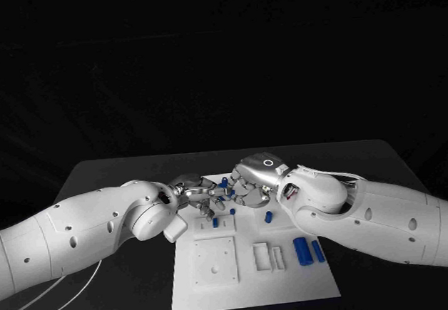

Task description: Assemble the parts on the task board

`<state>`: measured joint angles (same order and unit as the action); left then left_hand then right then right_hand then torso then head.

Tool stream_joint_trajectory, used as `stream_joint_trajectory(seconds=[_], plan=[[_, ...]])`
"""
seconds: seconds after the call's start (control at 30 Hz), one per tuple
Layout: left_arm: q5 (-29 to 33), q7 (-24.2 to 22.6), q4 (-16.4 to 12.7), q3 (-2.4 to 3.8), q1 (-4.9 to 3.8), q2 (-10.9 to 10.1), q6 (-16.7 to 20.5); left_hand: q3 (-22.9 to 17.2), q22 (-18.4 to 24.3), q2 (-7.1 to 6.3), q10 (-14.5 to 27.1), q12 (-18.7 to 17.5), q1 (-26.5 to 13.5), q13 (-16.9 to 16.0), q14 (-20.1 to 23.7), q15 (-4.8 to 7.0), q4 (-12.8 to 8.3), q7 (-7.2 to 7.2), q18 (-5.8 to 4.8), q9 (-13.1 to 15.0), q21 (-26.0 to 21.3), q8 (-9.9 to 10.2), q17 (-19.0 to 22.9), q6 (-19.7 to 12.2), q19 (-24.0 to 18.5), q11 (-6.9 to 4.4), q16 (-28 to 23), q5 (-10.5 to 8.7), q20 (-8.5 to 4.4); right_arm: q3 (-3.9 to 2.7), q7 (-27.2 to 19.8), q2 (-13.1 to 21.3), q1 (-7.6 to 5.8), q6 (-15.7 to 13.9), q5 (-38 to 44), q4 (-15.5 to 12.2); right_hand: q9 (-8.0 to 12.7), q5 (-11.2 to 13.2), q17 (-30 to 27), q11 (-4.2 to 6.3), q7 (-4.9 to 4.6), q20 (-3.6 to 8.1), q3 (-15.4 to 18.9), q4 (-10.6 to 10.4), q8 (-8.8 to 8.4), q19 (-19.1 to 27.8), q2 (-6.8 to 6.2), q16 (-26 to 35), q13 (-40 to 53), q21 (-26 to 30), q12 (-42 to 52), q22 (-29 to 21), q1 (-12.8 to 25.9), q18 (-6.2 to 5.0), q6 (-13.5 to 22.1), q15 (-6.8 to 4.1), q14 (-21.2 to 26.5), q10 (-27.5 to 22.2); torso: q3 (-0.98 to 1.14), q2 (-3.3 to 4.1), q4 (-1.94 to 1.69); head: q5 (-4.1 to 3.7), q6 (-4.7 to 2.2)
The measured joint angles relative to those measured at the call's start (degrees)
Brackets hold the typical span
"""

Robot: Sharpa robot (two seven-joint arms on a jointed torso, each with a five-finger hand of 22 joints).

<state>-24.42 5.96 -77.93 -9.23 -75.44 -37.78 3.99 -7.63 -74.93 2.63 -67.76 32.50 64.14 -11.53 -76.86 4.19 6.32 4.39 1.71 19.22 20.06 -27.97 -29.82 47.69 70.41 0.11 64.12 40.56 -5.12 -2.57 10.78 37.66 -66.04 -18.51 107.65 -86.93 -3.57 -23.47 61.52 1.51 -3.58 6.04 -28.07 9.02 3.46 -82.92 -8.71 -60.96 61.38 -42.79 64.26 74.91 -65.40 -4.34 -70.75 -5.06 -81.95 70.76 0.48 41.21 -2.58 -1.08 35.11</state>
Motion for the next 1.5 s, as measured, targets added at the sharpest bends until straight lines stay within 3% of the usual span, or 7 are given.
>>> stream_joint_trajectory(seconds=[0.33, 0.4, 0.47, 0.57, 0.8, 1.07, 1.5], plan=[[0.3, 0.1, 0.1, -0.01, 0.00, 0.0, -0.2, 0.5, 0.0, 0.00, 0.0, -0.9, 0.0, 0.5, 0.1, -0.12, -0.5, 0.00, 0.00, -0.6, 0.0, 0.5, 0.1, 0.0, 0.0, 0.00, 0.0, -0.64, 0.00, -0.01, -0.2, 0.0, 0.00, 0.2, -0.1, 0.0, 0.0, 0.0, 0.0, 0.00, -0.01, 0.00, 0.0, 0.0, -0.03, 0.0, 0.00, 0.0, 0.1, 0.0, 0.0, 0.0, 0.0, 0.00, 0.0, 0.00, 0.0, 0.0, 0.00, 0.00, 0.00, 0.01, 0.02], [0.4, 0.1, 0.1, -0.01, 0.00, 0.0, -0.3, 0.5, 0.0, 0.00, -0.2, -1.4, 0.0, 0.7, 0.2, -0.20, -0.5, -0.01, 0.00, -0.9, 0.0, 1.0, 0.1, 0.5, 0.0, 0.20, 0.0, -1.55, 0.00, 0.00, -0.2, -0.1, 0.00, 0.2, -0.2, 0.0, 0.0, 0.0, 0.0, 0.00, -0.03, 0.00, 0.0, 0.0, -0.03, 0.0, 0.00, 0.0, 0.1, 0.0, 0.0, 0.0, 0.0, 0.00, 0.0, 0.00, 0.0, 0.0, 0.00, 0.00, -0.01, -0.01, 0.04], [0.4, 0.1, 0.1, -0.01, 0.00, 0.0, -0.4, 0.7, 0.0, 0.37, -1.1, -2.8, 0.4, 1.5, 0.2, -0.20, -1.1, -0.13, 0.00, -1.8, 0.0, 2.5, 0.2, 2.2, 0.0, 0.16, 0.0, -3.85, 0.00, 0.00, -0.3, -0.1, 0.00, 0.3, -0.2, 0.0, -0.1, 0.0, 0.0, 0.00, -0.09, 0.00, 0.0, 0.0, -0.04, 0.0, 0.00, 0.0, 0.1, 0.0, 0.0, 0.0, 0.0, 0.01, 0.1, 0.00, 0.0, 0.0, 0.00, 0.00, -0.01, -0.03, 0.08], [0.5, 0.2, 0.1, -0.01, 0.00, 0.0, -0.6, 1.0, 0.0, 0.61, -1.8, -4.2, 0.6, 1.9, 0.2, -0.20, -1.4, -0.30, 0.00, -2.3, 0.0, 4.0, 0.2, 3.4, 0.0, 0.09, 0.2, -4.25, -0.01, 0.00, -0.3, -0.1, 0.00, 0.3, -0.2, 0.0, -0.1, 0.0, 0.0, 0.00, -0.09, 0.00, 0.0, 0.0, -0.04, 0.0, 0.00, 0.0, 0.1, 0.0, 0.0, 0.0, 0.0, 0.00, 0.1, 0.00, 0.0, 0.0, 0.00, 0.00, -0.01, -0.03, 0.13], [0.6, 0.3, 0.2, 0.00, 0.00, 0.0, -0.7, 1.2, 0.0, 1.36, -2.2, -5.5, 1.4, 2.2, 0.2, -0.21, -1.5, -0.30, 0.00, -2.4, 0.0, 5.3, 0.2, 4.2, -0.2, 0.10, 0.2, -4.69, -0.21, 0.00, -0.5, -0.1, 0.00, 0.4, -0.4, 0.0, 0.0, 0.0, 0.0, 0.00, -0.09, 0.00, 0.0, 0.0, -0.19, 0.0, 0.00, 0.0, 0.1, 0.0, 0.0, 0.0, 0.0, 0.00, 0.1, 0.00, 0.0, 0.0, 0.00, 0.00, 0.00, -0.04, 0.15], [0.8, 0.4, 0.2, 0.00, 0.00, 0.0, -0.8, 0.3, 0.0, 2.72, -4.3, -7.9, 3.2, 3.1, 0.4, 0.00, -2.4, -0.61, 0.01, -3.0, 0.0, 7.5, 0.2, 7.2, -0.2, -0.02, 0.2, -8.04, -0.21, 0.01, -0.8, -0.1, 0.01, 0.6, -0.5, 0.1, 0.0, 0.0, 0.0, 0.00, -0.10, 0.00, 0.0, 0.0, -0.20, 0.0, 0.00, 0.2, 0.1, 0.0, 0.0, 0.0, 0.0, 0.01, 0.1, 0.00, 0.0, 0.0, 0.00, -0.01, 0.01, -0.01, 0.15], [1.6, 0.5, 0.3, -0.03, 0.00, 0.0, -0.7, -2.6, 0.0, 3.29, -7.6, -11.8, 4.5, 4.2, 0.2, 0.21, -4.5, -0.19, 0.01, -2.6, 0.5, 11.4, 0.2, 10.7, -0.4, -0.58, 0.2, -8.48, -0.41, -0.01, -1.2, -0.1, 0.00, 0.9, -0.8, 0.1, 0.0, 0.0, 0.0, -0.01, -0.10, 0.00, 0.0, 0.0, -0.01, 0.0, 0.00, 0.2, 0.2, 0.0, 0.0, 0.0, 0.0, 0.00, 0.3, 0.00, 0.0, 0.0, 0.02, -0.02, 0.02, -0.08, 0.30]])
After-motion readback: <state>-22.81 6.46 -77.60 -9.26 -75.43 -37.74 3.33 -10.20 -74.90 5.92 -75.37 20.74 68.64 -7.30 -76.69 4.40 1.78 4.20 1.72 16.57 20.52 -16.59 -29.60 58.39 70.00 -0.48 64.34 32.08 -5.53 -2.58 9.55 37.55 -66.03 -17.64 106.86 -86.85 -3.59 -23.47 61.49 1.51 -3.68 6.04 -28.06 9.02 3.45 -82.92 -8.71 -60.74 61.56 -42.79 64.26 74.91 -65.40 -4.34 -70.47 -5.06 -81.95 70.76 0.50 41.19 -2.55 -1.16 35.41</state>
